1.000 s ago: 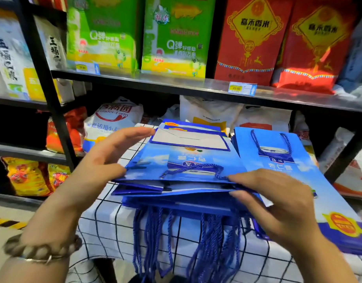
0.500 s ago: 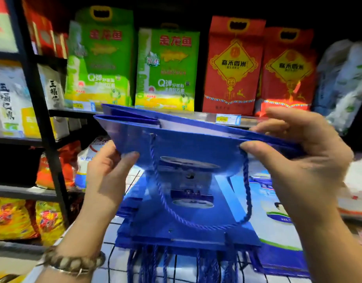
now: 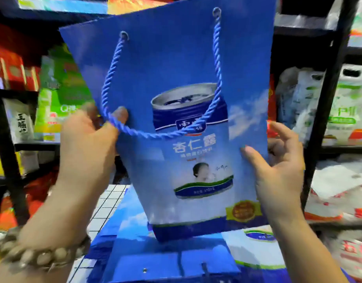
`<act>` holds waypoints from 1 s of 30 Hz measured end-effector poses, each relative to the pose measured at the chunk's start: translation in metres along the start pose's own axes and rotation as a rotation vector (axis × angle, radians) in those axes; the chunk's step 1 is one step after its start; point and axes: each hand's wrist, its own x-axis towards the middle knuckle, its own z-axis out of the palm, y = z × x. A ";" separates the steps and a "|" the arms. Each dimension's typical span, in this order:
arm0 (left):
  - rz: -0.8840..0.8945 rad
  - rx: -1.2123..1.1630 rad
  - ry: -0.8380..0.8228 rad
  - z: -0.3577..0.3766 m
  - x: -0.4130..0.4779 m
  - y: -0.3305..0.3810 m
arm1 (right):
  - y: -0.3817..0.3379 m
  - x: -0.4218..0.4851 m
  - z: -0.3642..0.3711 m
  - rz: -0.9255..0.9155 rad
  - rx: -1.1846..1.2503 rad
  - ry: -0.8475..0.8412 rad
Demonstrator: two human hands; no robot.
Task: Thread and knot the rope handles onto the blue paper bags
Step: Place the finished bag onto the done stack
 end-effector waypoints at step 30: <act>0.044 1.110 -1.510 0.195 -0.123 -0.156 | 0.168 -0.008 -0.130 0.437 -1.536 -0.548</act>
